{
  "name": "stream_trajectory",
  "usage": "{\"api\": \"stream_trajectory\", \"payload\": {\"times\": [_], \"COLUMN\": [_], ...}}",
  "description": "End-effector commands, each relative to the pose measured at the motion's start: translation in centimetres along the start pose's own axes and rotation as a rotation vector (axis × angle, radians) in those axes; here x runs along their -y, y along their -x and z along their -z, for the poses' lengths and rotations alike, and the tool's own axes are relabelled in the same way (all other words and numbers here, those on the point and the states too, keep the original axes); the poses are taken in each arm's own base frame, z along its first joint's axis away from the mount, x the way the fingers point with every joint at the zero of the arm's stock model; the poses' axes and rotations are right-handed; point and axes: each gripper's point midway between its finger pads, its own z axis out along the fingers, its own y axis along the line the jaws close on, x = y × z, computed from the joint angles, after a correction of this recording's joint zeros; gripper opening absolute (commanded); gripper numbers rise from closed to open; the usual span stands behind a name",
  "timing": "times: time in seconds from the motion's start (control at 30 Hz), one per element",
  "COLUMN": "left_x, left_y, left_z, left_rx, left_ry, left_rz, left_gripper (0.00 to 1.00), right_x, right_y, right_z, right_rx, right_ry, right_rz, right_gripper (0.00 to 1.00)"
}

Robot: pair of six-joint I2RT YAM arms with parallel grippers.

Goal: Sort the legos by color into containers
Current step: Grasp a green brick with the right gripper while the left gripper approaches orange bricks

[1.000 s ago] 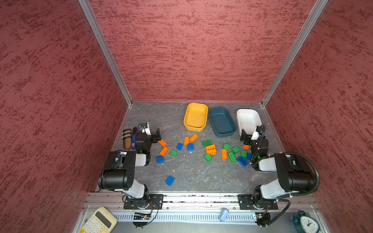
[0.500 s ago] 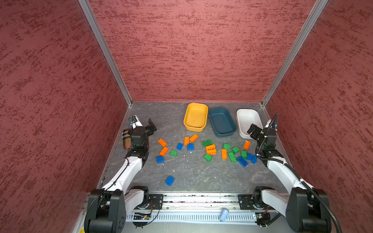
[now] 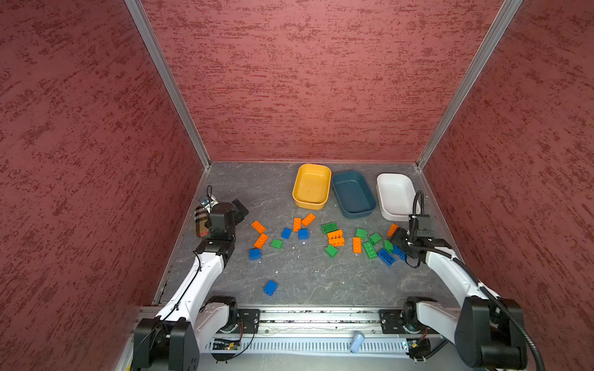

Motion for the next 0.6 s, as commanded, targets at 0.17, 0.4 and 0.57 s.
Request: {"api": "stream_trajectory", "payload": {"times": [0.17, 0.4, 0.57], "left_x": [0.9, 1.5, 4.1], "left_y": [-0.9, -1.2, -2.0], "left_z": [-0.1, 0.2, 0.6], "left_rx": [-0.067, -0.068, -0.068], "left_ry": [-0.033, -0.030, 0.001], "left_rz": [-0.008, -0.055, -0.190], "left_gripper": [0.99, 0.99, 0.99], "right_x": [-2.1, -1.7, -1.4], "right_y": [-1.3, -2.6, -2.6], "right_z": [-1.6, -2.5, -2.8], "right_rx": [-0.146, -0.197, -0.173], "right_ry": [0.030, -0.024, -0.060], "right_rz": [0.083, 0.131, 0.135], "right_gripper": [0.60, 0.58, 0.51]}}
